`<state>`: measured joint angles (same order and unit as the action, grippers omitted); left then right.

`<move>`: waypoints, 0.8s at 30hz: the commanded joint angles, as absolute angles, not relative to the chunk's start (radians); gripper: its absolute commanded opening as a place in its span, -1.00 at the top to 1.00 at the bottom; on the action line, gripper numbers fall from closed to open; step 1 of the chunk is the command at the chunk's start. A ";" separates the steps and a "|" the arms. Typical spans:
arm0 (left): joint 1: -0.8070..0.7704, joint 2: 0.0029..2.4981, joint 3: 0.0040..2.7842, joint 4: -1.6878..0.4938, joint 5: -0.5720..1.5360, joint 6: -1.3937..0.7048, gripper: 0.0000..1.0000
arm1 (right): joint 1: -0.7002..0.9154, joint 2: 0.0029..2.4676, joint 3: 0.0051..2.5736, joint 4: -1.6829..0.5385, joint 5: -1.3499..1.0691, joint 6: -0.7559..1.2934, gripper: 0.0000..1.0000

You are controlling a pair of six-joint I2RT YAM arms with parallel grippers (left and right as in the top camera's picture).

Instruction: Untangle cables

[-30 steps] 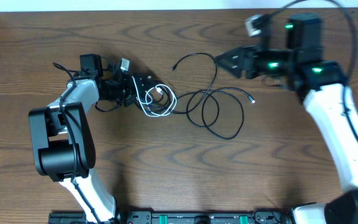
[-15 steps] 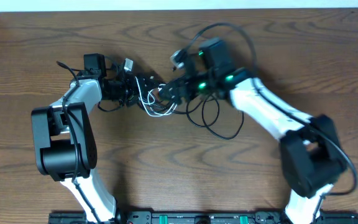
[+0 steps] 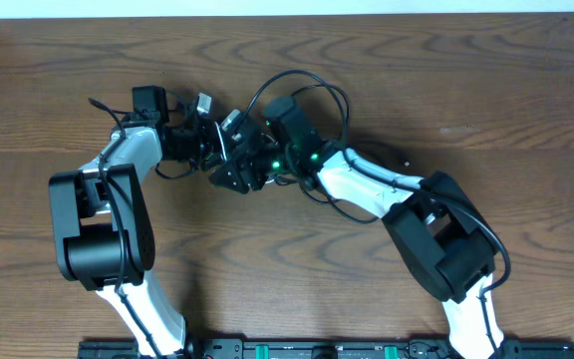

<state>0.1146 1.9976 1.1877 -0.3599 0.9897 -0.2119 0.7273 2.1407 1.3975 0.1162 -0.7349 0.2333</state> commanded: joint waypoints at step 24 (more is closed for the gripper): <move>0.110 2.012 1.184 -0.364 1.003 -0.195 -0.57 | 0.466 2.134 1.406 0.626 -0.883 0.740 0.98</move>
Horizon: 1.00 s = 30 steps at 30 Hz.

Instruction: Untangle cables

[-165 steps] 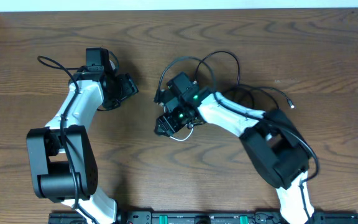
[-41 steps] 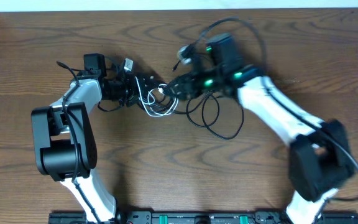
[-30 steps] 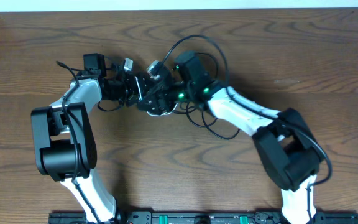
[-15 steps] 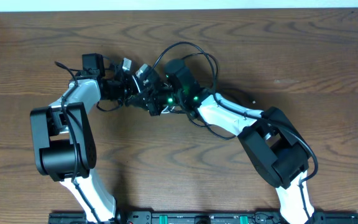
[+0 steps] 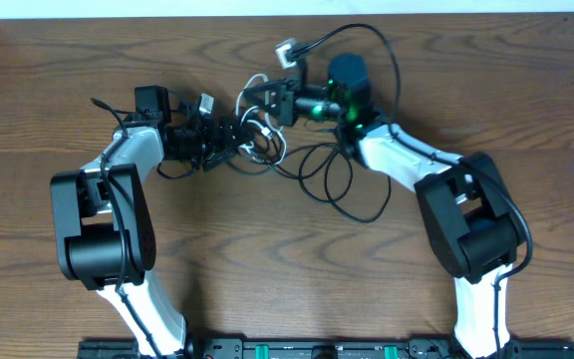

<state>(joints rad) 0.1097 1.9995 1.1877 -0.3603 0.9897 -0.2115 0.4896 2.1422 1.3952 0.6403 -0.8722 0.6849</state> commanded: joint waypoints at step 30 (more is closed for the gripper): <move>0.118 2.012 1.184 -0.381 0.938 -0.279 0.26 | 0.407 2.076 1.406 0.453 -1.023 0.746 0.98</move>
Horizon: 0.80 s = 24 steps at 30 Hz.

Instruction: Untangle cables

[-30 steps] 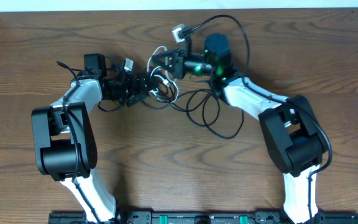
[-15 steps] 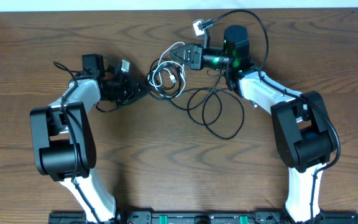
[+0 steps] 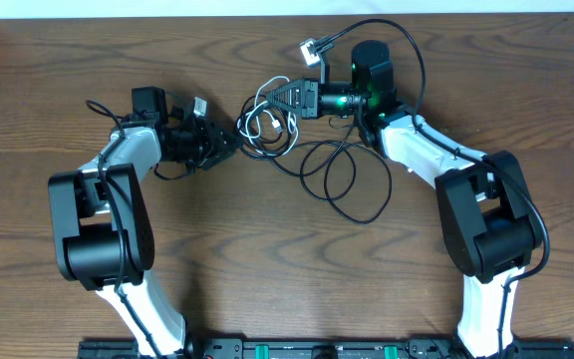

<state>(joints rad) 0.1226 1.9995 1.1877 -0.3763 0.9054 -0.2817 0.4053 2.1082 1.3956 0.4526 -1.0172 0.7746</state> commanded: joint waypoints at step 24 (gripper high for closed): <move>0.023 2.013 1.184 -0.381 0.680 -0.405 0.85 | 0.390 2.073 1.406 0.453 -1.028 0.744 0.98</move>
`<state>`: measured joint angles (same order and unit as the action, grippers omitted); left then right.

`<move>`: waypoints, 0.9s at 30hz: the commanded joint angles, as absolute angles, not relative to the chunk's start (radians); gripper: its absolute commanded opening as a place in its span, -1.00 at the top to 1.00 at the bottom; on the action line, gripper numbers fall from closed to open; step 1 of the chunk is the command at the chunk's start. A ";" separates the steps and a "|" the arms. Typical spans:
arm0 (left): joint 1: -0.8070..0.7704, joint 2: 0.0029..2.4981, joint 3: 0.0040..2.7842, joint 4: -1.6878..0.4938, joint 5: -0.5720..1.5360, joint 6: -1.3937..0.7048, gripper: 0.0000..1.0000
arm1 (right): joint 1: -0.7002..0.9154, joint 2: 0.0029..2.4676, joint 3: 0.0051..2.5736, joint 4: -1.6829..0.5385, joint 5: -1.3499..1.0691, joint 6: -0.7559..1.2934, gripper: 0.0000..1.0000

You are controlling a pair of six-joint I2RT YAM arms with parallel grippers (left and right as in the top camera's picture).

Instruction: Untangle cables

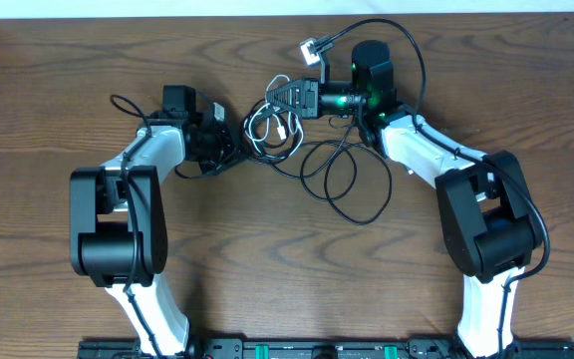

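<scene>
A white cable (267, 128) lies coiled in small loops at the table's middle back. Right of it a black cable (345, 184) spreads in larger loops. My right gripper (279, 97) points left over the white coil. It is shut on the black cable, whose white plug (312, 48) sticks up behind it. My left gripper (231, 143) points right and touches the white coil's left edge. A silver plug (217, 112) pokes out above its fingers, and it looks shut on that cable end. The contact itself is hidden.
Brown wooden table (267, 259) with its back edge along the top of the overhead view. A thin black lead (128, 105) loops behind the left wrist. Both arm bases stand at the front edge.
My left gripper has moved right, up to the white coil, with the silver plug still in it. The right gripper and both cables lie as before.
Both grippers met in a tight tangle at the table's middle. The right gripper was then farther back and to the right, with black loops spreading out. Later it was farther still, with the white coil loose between the grippers. Now the left has closed in on the coil.
</scene>
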<state>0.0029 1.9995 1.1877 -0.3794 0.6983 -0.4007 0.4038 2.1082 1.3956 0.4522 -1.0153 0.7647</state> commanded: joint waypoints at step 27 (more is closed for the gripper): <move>0.190 2.013 1.184 -0.471 0.523 -0.474 0.85 | 0.373 1.628 1.406 -0.188 -0.626 0.289 0.98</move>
